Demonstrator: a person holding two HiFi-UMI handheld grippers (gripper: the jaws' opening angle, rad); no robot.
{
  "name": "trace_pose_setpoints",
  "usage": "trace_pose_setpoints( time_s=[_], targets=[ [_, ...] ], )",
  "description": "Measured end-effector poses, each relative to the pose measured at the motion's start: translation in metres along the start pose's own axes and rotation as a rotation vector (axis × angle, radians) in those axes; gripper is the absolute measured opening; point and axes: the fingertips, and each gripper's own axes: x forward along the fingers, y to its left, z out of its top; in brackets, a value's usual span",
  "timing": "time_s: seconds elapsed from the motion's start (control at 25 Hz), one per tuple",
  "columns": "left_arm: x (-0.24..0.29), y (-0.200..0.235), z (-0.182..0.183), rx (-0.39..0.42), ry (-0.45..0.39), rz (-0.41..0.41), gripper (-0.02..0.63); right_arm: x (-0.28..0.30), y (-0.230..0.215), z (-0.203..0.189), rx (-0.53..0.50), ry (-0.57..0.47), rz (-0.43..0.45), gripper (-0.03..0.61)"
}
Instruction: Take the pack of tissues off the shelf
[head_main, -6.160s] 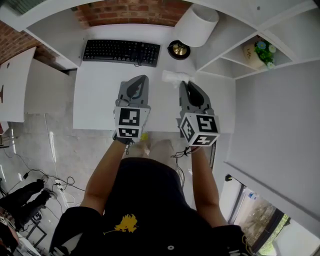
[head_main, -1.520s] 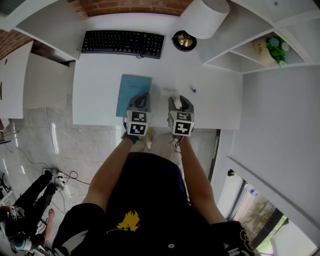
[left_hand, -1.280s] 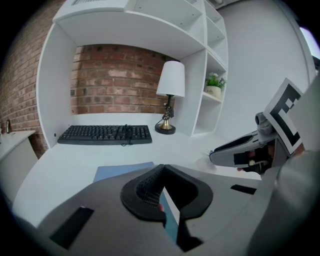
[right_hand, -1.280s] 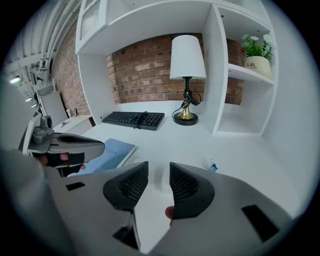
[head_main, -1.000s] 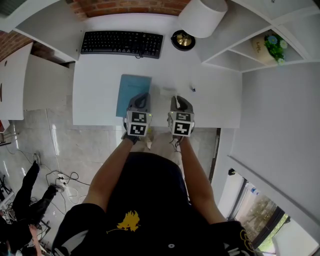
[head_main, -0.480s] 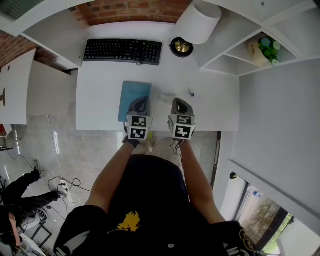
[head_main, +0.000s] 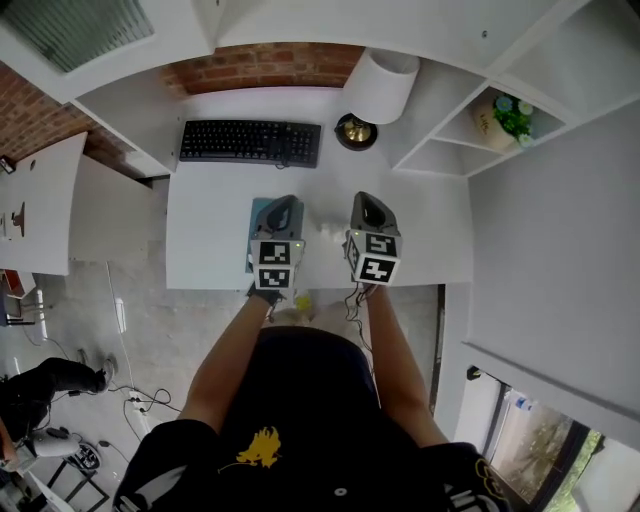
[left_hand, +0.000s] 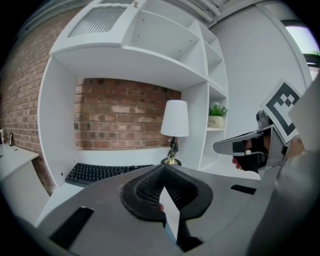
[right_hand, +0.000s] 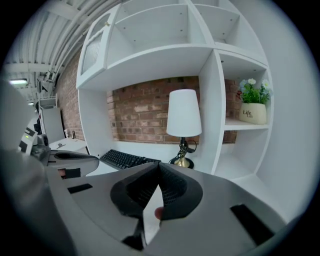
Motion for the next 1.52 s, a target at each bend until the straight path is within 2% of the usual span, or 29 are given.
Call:
trace_pose_setpoints(
  time_s=[0.24, 0.44, 0.56, 0.72, 0.88, 1.24, 1.44, 1.52],
  targets=[
    [-0.008, 0.01, 0.067, 0.025, -0.11, 0.019, 0.017, -0.011, -0.001, 0.065, 0.004, -0.1, 0.012, 0.002],
    [-0.013, 0.017, 0.112, 0.049, -0.168, 0.031, 0.017, -0.022, -0.004, 0.115, -0.009, -0.181, 0.004, 0.002],
    [-0.018, 0.023, 0.137, 0.037, -0.204, 0.028, 0.017, -0.03, -0.005, 0.144, -0.019, -0.231, 0.002, 0.002],
    [-0.033, 0.03, 0.164, 0.025, -0.243, 0.035, 0.017, -0.047, -0.004, 0.171, -0.034, -0.273, 0.001, 0.002],
    [-0.042, 0.034, 0.19, 0.022, -0.272, 0.03, 0.017, -0.054, -0.005, 0.189, 0.001, -0.276, 0.037, 0.002],
    [-0.057, 0.027, 0.209, 0.02, -0.29, 0.012, 0.017, -0.075, -0.01, 0.21, 0.035, -0.283, 0.069, 0.002],
    [-0.057, 0.015, 0.21, 0.079, -0.261, -0.01, 0.017, -0.088, -0.017, 0.216, 0.022, -0.289, 0.062, 0.002],
    [-0.059, 0.012, 0.212, 0.069, -0.273, -0.01, 0.017, -0.094, -0.022, 0.216, 0.017, -0.289, 0.056, 0.002]
  ],
)
